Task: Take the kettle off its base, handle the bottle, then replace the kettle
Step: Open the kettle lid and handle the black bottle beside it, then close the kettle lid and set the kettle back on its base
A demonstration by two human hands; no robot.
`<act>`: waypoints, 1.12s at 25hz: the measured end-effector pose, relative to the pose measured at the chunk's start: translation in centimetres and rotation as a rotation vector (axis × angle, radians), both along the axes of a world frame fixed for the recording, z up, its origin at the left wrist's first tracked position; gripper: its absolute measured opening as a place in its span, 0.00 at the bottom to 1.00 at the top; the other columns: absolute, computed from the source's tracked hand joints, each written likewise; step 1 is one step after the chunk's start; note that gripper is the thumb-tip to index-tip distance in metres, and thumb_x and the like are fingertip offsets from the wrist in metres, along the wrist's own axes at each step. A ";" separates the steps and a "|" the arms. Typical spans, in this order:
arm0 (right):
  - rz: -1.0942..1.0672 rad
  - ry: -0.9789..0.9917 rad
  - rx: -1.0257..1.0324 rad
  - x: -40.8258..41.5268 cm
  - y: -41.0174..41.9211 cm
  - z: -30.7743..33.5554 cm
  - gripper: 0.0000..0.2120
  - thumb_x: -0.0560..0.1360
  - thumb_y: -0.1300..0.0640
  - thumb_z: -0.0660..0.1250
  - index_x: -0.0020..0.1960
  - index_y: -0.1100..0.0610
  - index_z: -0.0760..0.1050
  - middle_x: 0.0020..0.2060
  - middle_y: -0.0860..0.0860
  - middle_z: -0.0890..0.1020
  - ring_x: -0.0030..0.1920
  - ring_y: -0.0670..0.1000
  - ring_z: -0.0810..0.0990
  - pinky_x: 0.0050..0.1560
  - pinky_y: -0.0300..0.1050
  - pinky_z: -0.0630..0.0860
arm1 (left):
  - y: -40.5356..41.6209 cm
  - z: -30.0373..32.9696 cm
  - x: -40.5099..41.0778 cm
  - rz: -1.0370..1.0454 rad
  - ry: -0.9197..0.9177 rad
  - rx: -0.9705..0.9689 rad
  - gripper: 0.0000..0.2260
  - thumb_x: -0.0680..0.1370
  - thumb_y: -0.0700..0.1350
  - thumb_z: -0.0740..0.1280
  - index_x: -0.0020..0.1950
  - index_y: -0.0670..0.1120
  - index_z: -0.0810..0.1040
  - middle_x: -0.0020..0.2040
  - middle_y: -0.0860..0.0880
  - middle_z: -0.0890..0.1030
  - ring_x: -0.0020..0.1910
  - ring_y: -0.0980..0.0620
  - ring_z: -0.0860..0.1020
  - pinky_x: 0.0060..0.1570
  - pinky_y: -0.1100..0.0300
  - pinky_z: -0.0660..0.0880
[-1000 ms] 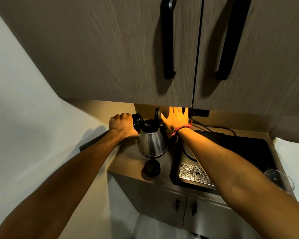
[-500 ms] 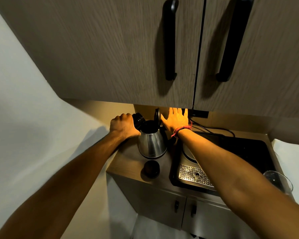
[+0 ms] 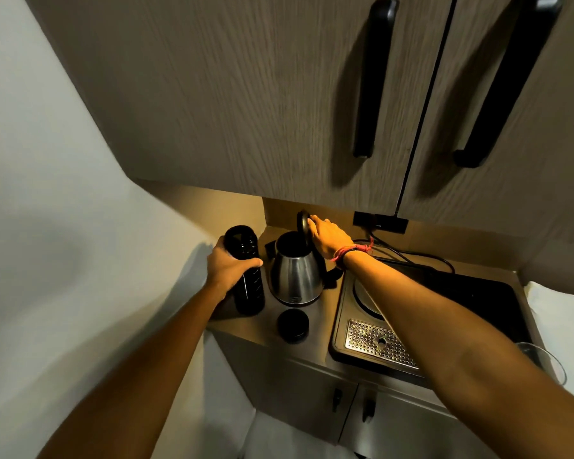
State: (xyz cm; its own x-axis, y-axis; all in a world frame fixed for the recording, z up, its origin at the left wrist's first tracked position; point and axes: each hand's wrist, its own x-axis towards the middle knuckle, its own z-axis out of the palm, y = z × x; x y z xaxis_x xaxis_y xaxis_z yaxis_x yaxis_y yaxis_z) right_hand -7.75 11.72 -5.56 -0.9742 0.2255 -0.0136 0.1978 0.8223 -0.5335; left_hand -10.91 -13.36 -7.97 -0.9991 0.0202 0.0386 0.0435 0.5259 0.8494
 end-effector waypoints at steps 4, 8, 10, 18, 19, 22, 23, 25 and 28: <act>0.049 -0.093 0.112 0.0 -1.8 -0.5 0.24 0.81 0.41 0.48 0.66 0.54 0.70 0.58 0.59 0.81 0.57 0.61 0.79 0.57 0.56 0.73 | -1.3 0.1 0.4 -0.039 0.009 0.156 0.40 0.59 0.50 0.85 0.67 0.48 0.71 0.61 0.46 0.80 0.60 0.45 0.79 0.60 0.50 0.78; 0.068 -0.061 0.236 0.2 -2.6 -1.5 0.25 0.81 0.40 0.49 0.69 0.54 0.67 0.66 0.55 0.76 0.65 0.58 0.75 0.62 0.59 0.68 | 0.1 4.0 0.8 -0.094 0.264 0.101 0.36 0.65 0.56 0.81 0.67 0.49 0.70 0.65 0.49 0.76 0.65 0.51 0.74 0.63 0.57 0.73; 0.116 -0.064 0.226 0.3 -2.0 -1.8 0.28 0.82 0.41 0.48 0.77 0.53 0.58 0.77 0.53 0.64 0.75 0.57 0.65 0.69 0.62 0.63 | 2.5 5.4 1.6 -0.141 0.596 -0.164 0.28 0.73 0.55 0.74 0.68 0.49 0.68 0.64 0.46 0.76 0.63 0.48 0.75 0.57 0.59 0.73; 0.132 -0.066 0.290 1.0 -1.9 -2.9 0.26 0.83 0.47 0.46 0.80 0.50 0.48 0.80 0.46 0.49 0.80 0.56 0.47 0.76 0.69 0.46 | 9.3 -0.2 1.6 -0.523 0.157 -0.903 0.43 0.77 0.49 0.66 0.79 0.39 0.39 0.81 0.40 0.40 0.80 0.43 0.40 0.77 0.47 0.42; 0.131 -0.067 0.308 0.9 -2.0 -2.9 0.26 0.83 0.47 0.46 0.80 0.51 0.49 0.80 0.46 0.48 0.80 0.56 0.47 0.76 0.69 0.46 | 9.2 -0.9 1.4 -0.516 0.140 -0.922 0.46 0.76 0.51 0.67 0.79 0.39 0.38 0.81 0.40 0.40 0.80 0.43 0.40 0.77 0.46 0.41; 0.135 -0.077 0.372 0.9 -2.3 -3.1 0.26 0.83 0.47 0.46 0.80 0.51 0.48 0.80 0.47 0.49 0.80 0.57 0.47 0.75 0.70 0.45 | 9.4 -1.5 1.0 -0.538 0.132 -0.943 0.48 0.75 0.55 0.68 0.80 0.40 0.38 0.81 0.41 0.40 0.80 0.43 0.42 0.76 0.43 0.41; 0.140 -0.079 0.392 0.8 -2.4 -3.0 0.26 0.83 0.47 0.46 0.80 0.52 0.48 0.80 0.47 0.49 0.80 0.57 0.47 0.75 0.70 0.46 | 9.4 -1.4 0.8 -0.551 0.117 -0.954 0.47 0.75 0.55 0.68 0.80 0.41 0.38 0.81 0.41 0.40 0.80 0.43 0.42 0.76 0.43 0.41; 0.141 -0.100 0.405 0.9 -2.5 -2.6 0.27 0.83 0.47 0.46 0.80 0.52 0.48 0.80 0.48 0.49 0.80 0.58 0.47 0.76 0.69 0.46 | 9.1 -0.8 0.5 -0.577 0.097 -0.974 0.46 0.76 0.55 0.67 0.80 0.41 0.38 0.81 0.41 0.40 0.80 0.43 0.42 0.76 0.42 0.41; 0.138 -0.050 0.434 1.8 -3.0 -2.4 0.27 0.83 0.48 0.46 0.80 0.54 0.49 0.80 0.50 0.49 0.80 0.58 0.48 0.77 0.65 0.49 | 8.3 -0.1 0.7 -0.624 0.122 -0.899 0.45 0.76 0.49 0.68 0.80 0.42 0.38 0.81 0.41 0.39 0.80 0.42 0.43 0.76 0.44 0.45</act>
State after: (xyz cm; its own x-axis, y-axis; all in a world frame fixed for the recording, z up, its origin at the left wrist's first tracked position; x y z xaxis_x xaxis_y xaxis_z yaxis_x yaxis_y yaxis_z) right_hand -6.00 8.76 -7.99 -0.9960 0.0893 0.0058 0.0878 0.9881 -0.1264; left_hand -10.24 -5.06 -8.04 -0.7938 0.5904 -0.1460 0.5744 0.8067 0.1393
